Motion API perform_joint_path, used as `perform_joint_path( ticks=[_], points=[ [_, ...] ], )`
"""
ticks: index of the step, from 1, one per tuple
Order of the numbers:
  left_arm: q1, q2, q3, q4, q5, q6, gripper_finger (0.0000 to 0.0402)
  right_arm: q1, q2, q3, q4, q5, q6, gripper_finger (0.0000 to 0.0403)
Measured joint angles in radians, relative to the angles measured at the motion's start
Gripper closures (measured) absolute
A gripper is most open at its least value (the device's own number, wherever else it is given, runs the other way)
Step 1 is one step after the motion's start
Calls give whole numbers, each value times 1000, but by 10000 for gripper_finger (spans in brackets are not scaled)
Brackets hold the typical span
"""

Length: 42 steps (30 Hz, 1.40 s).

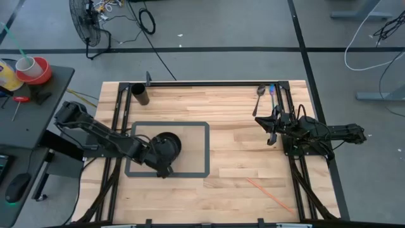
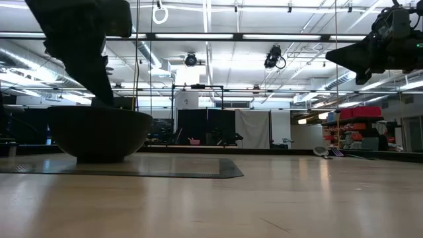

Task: Pick & Place Utensil
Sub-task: Put the black cup on the top right of the transparent mat

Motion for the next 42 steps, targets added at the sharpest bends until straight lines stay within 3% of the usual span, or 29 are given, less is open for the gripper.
perform_joint_path(
  ticks=[7, 12, 17, 24, 29, 35, 38, 42],
  points=[
    [100, -107, 0, 4, -84, -7, 183, 0, 0, 0, 0, 0, 0, 376],
    [228, -166, 0, -36, -25, -46, 141, 0, 0, 0, 0, 0, 0, 376],
    [349, -173, 0, -125, -27, -55, 86, 0, 0, 0, 0, 0, 0, 376],
    [546, -172, 0, -304, -108, -83, 9, 0, 0, 0, 0, 0, 0, 376],
    [646, -172, 0, -332, -129, -103, 9, 0, 0, 0, 0, 0, 0, 376],
    [766, -194, -92, -395, -263, -318, 3, 0, 0, 0, 0, 0, 0, 376],
    [821, -214, -174, -320, -289, -373, 4, 0, 0, 0, 0, 0, 0, 376],
    [866, -232, -245, -124, -310, -323, 4, 0, 0, 0, 0, 0, 0, 376]
  ],
)
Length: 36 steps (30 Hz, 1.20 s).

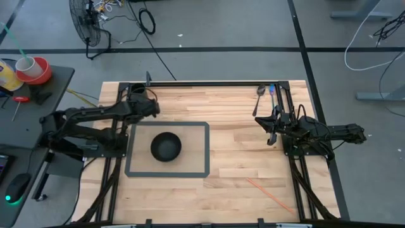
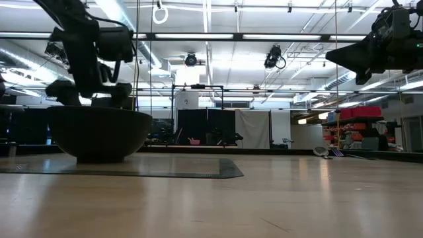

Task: Pick & Place Utensil
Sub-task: Put the black cup on the top right of the transparent mat

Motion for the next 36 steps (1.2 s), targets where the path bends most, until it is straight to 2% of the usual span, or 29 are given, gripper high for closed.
perform_joint_path(
  ticks=[3, 8, 19, 26, 36],
  points=[
    [30, 0, -24, 97, -35, 28, 3, 0, 0, 0, 0, -1, 0, 376],
    [88, 2, -27, 103, -90, 25, 3, 0, 0, 0, 0, 0, 0, 376],
    [153, 5, -27, 239, -125, 101, 2, 0, 0, 0, 0, 0, 0, 376],
    [189, 93, -26, 277, -126, 78, 2, 0, 0, 0, 0, 0, 0, 376],
    [258, 182, -26, 355, -185, 75, 2, 0, 0, 0, 0, 0, 0, 376]
  ],
)
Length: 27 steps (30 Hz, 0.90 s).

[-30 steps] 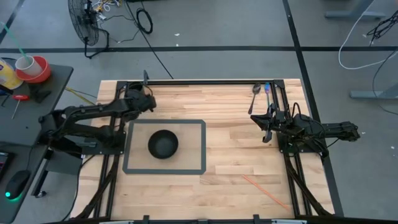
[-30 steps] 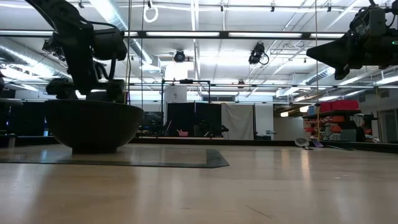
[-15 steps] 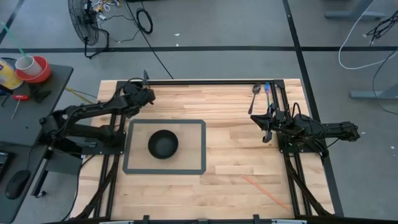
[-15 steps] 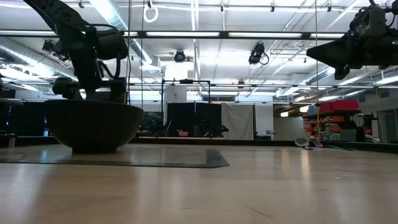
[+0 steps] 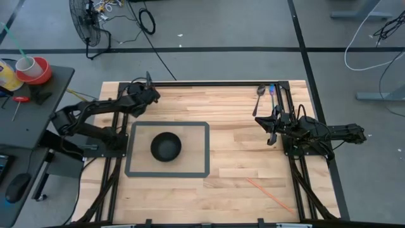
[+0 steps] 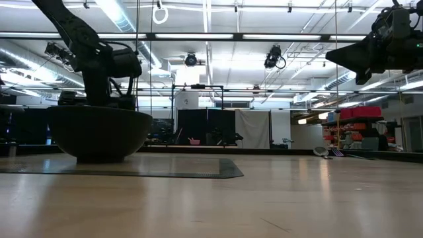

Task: Pick & Place Utensil
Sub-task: Put the black cup on the top right of the transparent mat

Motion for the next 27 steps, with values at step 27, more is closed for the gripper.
perform_joint_path(
  ticks=[27],
  points=[
    [62, 98, 1, 155, -110, 85, 56, 0, 0, 0, 0, 0, 0, 376]
  ],
)
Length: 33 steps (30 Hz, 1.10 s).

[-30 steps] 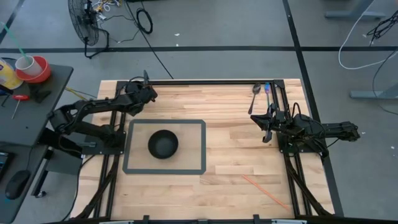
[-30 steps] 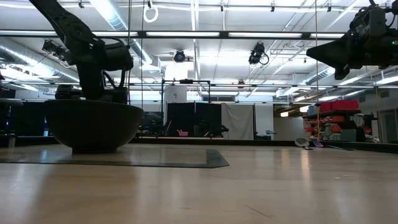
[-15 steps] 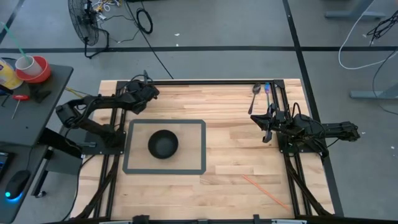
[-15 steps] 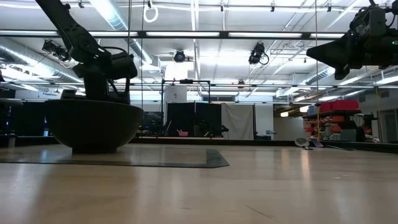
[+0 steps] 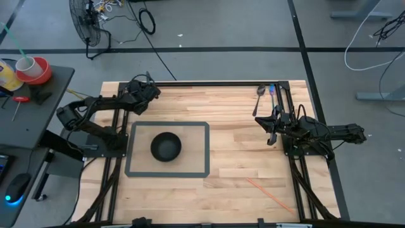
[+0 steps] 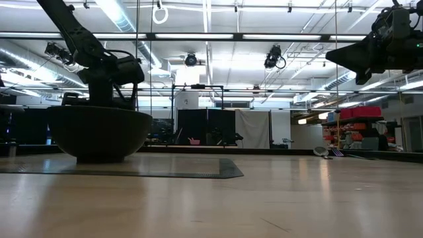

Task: Pick & Place Utensil
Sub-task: Put the black cup on the top right of the transparent mat

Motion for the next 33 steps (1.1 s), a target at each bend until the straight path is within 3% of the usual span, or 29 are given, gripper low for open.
perform_joint_path(
  ticks=[6, 11, 20, 26, 30, 33],
  points=[
    [-50, -44, 31, 6, 64, 170, 59, 0, 0, 0, 0, 0, 0, 376],
    [-114, -148, 48, 5, 130, 214, 59, 0, 0, 0, 0, 0, 0, 376],
    [-364, -300, 52, 48, 300, 497, 60, 0, 0, 0, 0, 0, 0, 376],
    [-481, -265, 53, 282, 542, 680, 60, 0, 0, 0, 0, 0, 0, 376],
    [-539, -192, 52, 404, 625, 806, 60, 0, 0, 0, 0, 0, 0, 376],
    [-564, -129, 52, 471, 669, 815, 60, 0, 0, 0, 0, 0, 0, 376]
  ],
)
